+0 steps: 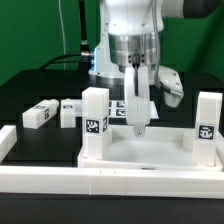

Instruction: Assemble desk

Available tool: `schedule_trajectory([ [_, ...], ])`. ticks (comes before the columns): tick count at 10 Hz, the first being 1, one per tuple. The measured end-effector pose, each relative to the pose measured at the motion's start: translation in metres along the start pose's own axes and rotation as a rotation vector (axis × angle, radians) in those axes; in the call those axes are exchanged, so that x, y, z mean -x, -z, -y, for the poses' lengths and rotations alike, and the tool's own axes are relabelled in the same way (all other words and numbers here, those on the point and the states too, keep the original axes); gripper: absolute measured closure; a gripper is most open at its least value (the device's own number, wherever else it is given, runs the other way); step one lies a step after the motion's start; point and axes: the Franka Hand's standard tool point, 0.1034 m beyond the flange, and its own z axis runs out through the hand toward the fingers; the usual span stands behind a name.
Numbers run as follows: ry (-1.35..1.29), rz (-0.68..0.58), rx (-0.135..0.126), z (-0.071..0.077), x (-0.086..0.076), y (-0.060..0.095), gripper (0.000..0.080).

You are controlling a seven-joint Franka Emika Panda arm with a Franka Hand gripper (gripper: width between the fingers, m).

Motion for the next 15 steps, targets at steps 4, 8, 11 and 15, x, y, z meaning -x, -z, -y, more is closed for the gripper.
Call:
schedule_trajectory([
  [4, 0.026, -0.01, 0.022, -0.0009, 0.0004, -0.0125, 0.015],
  [8, 0.033, -0.011, 0.021, -0.0005, 0.0007, -0.0131, 0.0598],
  [11, 0.035, -0.014, 0.008, 0.0025, 0.0005, -0.0113, 0.0726],
  [15, 0.035, -0.016, 0.002, 0.0038, 0.0004, -0.0108, 0.0726],
])
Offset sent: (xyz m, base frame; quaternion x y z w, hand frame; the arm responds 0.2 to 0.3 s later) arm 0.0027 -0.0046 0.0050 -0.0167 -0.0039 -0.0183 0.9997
